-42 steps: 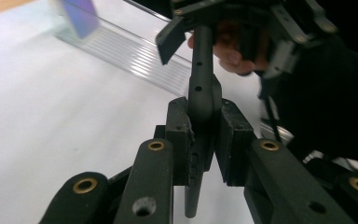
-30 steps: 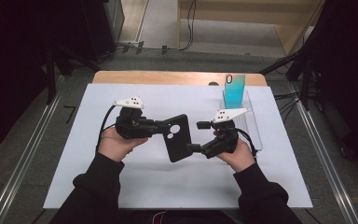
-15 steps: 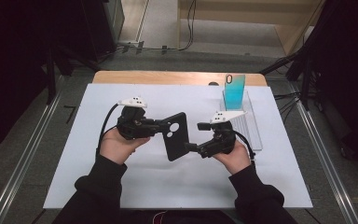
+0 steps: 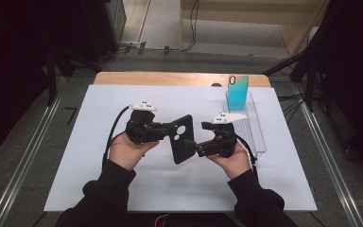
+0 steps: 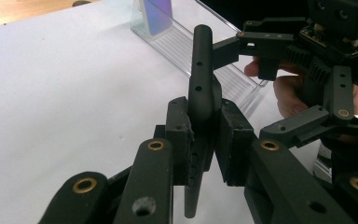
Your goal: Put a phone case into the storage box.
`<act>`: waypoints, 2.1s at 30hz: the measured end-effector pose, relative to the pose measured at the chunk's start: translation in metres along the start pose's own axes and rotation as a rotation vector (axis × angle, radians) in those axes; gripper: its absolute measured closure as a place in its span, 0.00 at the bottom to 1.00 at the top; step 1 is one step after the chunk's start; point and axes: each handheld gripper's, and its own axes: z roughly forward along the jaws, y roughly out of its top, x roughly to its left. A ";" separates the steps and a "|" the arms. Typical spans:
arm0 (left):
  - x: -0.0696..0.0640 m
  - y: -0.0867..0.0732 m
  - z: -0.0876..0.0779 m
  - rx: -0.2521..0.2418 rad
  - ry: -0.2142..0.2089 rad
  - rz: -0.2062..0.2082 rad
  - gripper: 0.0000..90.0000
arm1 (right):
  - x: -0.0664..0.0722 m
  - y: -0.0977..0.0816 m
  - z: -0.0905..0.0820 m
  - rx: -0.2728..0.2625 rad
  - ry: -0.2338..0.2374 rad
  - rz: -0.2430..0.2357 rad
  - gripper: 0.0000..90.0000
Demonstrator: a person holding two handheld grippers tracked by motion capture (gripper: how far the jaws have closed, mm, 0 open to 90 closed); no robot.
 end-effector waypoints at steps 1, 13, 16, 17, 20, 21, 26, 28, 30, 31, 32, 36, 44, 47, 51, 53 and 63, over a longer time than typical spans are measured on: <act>0.000 0.000 0.001 -0.002 0.002 -0.001 0.86 | 0.001 0.000 0.001 0.000 -0.006 0.001 0.00; 0.001 0.002 0.005 -0.015 0.052 -0.038 0.86 | 0.010 -0.002 0.009 -0.015 -0.106 0.018 0.00; 0.000 0.003 0.005 -0.021 0.060 -0.046 0.86 | 0.015 -0.004 0.012 -0.028 -0.133 0.017 0.00; 0.000 0.003 0.004 -0.020 0.062 -0.048 0.86 | 0.017 -0.005 0.014 -0.027 -0.146 0.019 0.00; 0.000 0.003 0.004 -0.021 0.064 -0.054 0.86 | 0.021 -0.006 0.016 -0.032 -0.165 0.021 0.00; 0.000 0.003 0.005 -0.020 0.064 -0.058 0.86 | 0.022 -0.006 0.017 -0.036 -0.168 0.026 0.00; -0.003 0.003 0.007 -0.017 0.058 -0.064 0.86 | 0.026 -0.006 0.022 -0.038 -0.190 0.043 0.00; -0.005 0.003 0.008 -0.020 0.051 -0.061 0.86 | 0.027 -0.007 0.023 -0.042 -0.205 0.035 0.00; -0.007 0.003 0.008 -0.016 0.048 -0.056 0.86 | 0.029 -0.007 0.025 -0.039 -0.212 0.029 0.00; -0.008 0.003 0.009 -0.019 0.050 -0.056 0.86 | 0.029 -0.007 0.026 -0.041 -0.213 0.025 0.00; -0.009 0.003 0.010 -0.016 0.049 -0.053 0.86 | 0.029 -0.007 0.026 -0.040 -0.215 0.026 0.00; -0.010 0.001 0.013 -0.010 0.046 -0.061 0.86 | 0.030 -0.007 0.028 -0.040 -0.223 0.029 0.00; -0.015 0.000 0.016 -0.014 0.029 -0.064 0.86 | 0.030 -0.006 0.027 -0.055 -0.230 0.024 0.04; -0.016 0.000 0.018 -0.009 0.026 -0.061 0.86 | 0.030 -0.006 0.028 -0.061 -0.234 0.023 0.06; -0.017 0.000 0.018 -0.015 0.026 -0.063 0.86 | 0.031 -0.006 0.028 -0.057 -0.228 0.017 0.12; -0.017 0.000 0.017 -0.018 0.019 -0.065 0.86 | 0.032 -0.006 0.027 -0.058 -0.237 0.006 0.12; -0.017 0.000 0.014 -0.051 -0.003 -0.043 0.82 | 0.034 -0.005 0.023 -0.071 -0.234 -0.006 0.14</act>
